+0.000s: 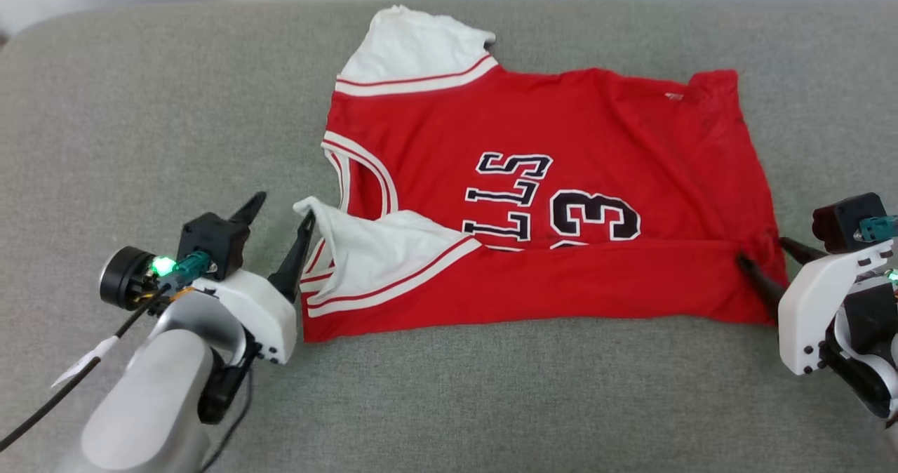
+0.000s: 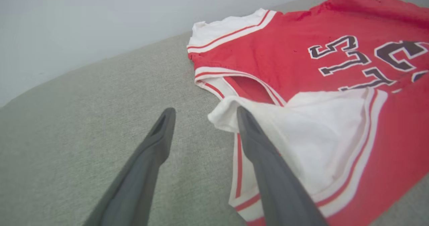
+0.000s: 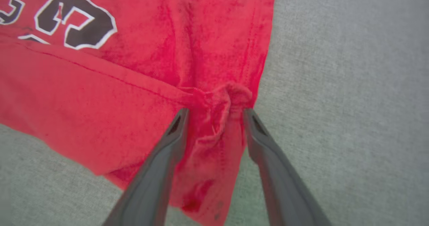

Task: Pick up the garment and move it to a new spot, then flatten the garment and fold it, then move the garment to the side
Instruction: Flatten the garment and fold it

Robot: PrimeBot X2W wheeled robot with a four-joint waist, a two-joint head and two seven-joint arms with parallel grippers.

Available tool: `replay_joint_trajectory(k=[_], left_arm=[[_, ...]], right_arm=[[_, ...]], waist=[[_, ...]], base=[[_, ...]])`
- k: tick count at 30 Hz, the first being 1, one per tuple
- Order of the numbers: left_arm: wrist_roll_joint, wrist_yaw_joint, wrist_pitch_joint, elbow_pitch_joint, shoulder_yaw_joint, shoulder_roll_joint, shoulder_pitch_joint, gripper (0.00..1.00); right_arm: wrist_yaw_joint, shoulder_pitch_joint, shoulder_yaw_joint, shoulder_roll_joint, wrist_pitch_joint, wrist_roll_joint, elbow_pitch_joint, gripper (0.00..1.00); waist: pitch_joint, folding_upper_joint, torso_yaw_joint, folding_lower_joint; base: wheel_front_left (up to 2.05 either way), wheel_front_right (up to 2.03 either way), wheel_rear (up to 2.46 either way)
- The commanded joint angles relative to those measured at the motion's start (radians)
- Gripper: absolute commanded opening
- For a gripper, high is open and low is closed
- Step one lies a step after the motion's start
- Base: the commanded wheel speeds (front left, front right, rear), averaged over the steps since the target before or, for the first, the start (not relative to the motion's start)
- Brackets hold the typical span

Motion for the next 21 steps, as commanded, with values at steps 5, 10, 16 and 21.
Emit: replay_joint_trajectory(k=[5,10,16,21], left_arm=[[-0.041,0.053,-0.002,-0.032,0.025,-0.024,0.066,1.0],[-0.087,0.121,0.051,-0.116,0.05,-0.025,0.172,1.0],[-0.155,0.181,0.155,-0.265,0.064,-0.011,0.31,1.0],[-0.186,0.211,0.225,-0.355,0.063,0.004,0.367,1.0]], right_arm=[[-0.001,0.027,-0.023,0.032,0.015,0.021,0.002,1.0],[-0.001,0.091,-0.147,0.101,0.072,0.043,-0.035,1.0],[-0.001,0.203,-0.275,0.183,0.106,-0.014,-0.159,1.0],[-0.001,0.275,-0.341,0.255,0.14,-0.059,-0.268,1.0]], waist=[[-0.082,0.0,-0.01,-0.0001],[-0.124,0.0,-0.021,-0.0001],[-0.126,0.0,-0.038,-0.0001],[-0.108,0.0,-0.053,-0.0001]], base=[[0.0,0.0,0.0],[0.0,0.0,0.0],[0.0,0.0,0.0],[0.0,0.0,0.0]])
